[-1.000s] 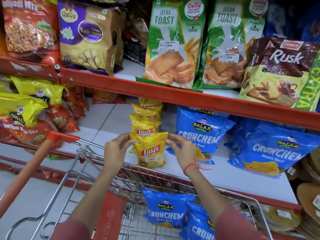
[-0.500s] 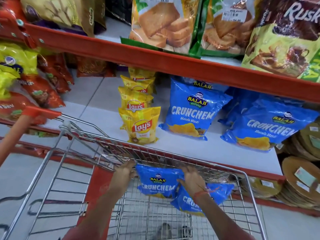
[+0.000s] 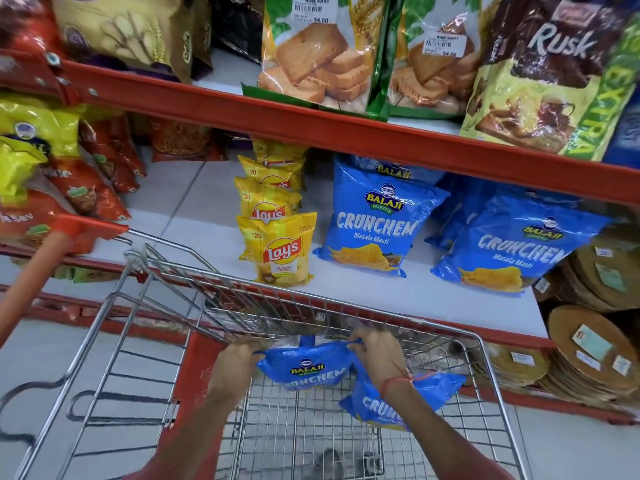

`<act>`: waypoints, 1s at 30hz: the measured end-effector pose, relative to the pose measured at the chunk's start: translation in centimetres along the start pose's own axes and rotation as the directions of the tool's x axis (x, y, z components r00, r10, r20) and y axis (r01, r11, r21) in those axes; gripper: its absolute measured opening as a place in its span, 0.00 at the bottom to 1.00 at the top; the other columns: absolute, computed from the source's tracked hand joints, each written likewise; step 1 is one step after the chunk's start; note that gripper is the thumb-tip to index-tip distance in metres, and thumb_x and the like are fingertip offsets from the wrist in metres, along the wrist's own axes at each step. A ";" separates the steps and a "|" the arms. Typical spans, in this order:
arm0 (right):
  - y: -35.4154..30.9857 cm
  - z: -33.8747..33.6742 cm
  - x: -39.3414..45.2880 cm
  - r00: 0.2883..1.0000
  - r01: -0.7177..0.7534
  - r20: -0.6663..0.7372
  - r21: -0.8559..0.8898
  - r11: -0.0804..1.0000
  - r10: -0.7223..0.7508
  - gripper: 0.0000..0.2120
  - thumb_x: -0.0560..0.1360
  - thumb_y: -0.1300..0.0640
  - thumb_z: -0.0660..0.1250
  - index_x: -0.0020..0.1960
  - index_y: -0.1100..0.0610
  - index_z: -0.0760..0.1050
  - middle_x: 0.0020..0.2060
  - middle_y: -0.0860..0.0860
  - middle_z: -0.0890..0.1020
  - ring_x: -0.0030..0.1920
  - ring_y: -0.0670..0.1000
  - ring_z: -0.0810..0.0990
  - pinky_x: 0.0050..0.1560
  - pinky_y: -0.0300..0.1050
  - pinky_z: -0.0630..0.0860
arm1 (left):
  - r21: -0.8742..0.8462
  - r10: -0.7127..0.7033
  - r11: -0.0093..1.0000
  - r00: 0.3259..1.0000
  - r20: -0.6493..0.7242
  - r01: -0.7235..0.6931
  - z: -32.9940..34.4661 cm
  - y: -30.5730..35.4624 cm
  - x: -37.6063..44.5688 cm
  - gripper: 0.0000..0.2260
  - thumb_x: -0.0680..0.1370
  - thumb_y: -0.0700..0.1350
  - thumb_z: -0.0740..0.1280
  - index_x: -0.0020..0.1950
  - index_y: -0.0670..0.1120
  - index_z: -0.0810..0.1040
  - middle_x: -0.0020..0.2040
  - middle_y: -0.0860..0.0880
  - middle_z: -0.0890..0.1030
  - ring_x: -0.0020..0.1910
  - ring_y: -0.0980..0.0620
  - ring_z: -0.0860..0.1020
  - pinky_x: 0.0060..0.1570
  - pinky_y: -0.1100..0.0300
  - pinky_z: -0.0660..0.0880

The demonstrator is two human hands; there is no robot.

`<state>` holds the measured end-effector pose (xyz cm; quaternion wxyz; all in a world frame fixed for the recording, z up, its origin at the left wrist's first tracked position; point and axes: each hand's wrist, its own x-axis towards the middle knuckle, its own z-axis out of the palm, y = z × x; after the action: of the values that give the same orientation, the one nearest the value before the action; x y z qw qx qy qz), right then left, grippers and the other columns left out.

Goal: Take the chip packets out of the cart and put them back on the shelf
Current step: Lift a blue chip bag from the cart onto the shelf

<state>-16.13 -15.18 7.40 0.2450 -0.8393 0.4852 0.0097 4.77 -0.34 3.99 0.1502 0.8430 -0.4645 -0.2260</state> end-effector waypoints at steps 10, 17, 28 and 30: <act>-1.9 -10.7 -5.9 0.876 0.225 -0.481 0.340 0.913 -0.036 0.04 0.69 0.61 0.74 0.37 0.55 0.80 0.33 0.50 0.85 0.39 0.46 0.81 0.36 0.30 0.76 | -0.261 0.193 0.909 0.883 -0.428 -0.326 -11.2 6.7 -3.7 0.04 0.74 0.40 0.68 0.45 0.48 0.81 0.37 0.56 0.82 0.36 0.65 0.77 0.36 0.80 0.67; -2.1 -20.3 -7.2 0.670 0.390 -0.741 0.288 0.875 -0.054 0.05 0.68 0.60 0.74 0.37 0.52 0.80 0.29 0.41 0.82 0.35 0.28 0.77 0.35 0.21 0.69 | -0.303 0.234 0.821 0.768 -0.596 -0.485 -17.0 14.3 -3.1 0.06 0.72 0.49 0.65 0.44 0.52 0.80 0.36 0.57 0.83 0.38 0.55 0.79 0.38 0.63 0.72; 3.7 -24.5 -1.2 0.654 0.325 -0.754 0.354 0.877 0.062 0.05 0.69 0.59 0.73 0.39 0.51 0.80 0.29 0.52 0.82 0.31 0.42 0.79 0.34 0.24 0.70 | -0.230 0.267 0.850 0.764 -0.587 -0.474 -15.5 22.3 3.3 0.02 0.75 0.41 0.68 0.44 0.45 0.81 0.31 0.53 0.80 0.31 0.66 0.75 0.32 0.77 0.67; 4.8 -23.7 0.6 0.701 0.267 -0.709 0.364 0.893 0.079 0.03 0.69 0.59 0.73 0.39 0.52 0.80 0.32 0.53 0.84 0.35 0.50 0.81 0.37 0.27 0.71 | -0.216 0.261 0.874 0.795 -0.548 -0.436 -14.3 22.4 4.7 0.03 0.75 0.41 0.68 0.45 0.43 0.82 0.36 0.47 0.84 0.31 0.60 0.75 0.32 0.75 0.68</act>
<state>-24.99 -27.63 26.13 0.2232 -0.7243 0.4859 -0.4353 -1.64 -15.45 25.42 0.4447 0.7327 -0.5135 -0.0415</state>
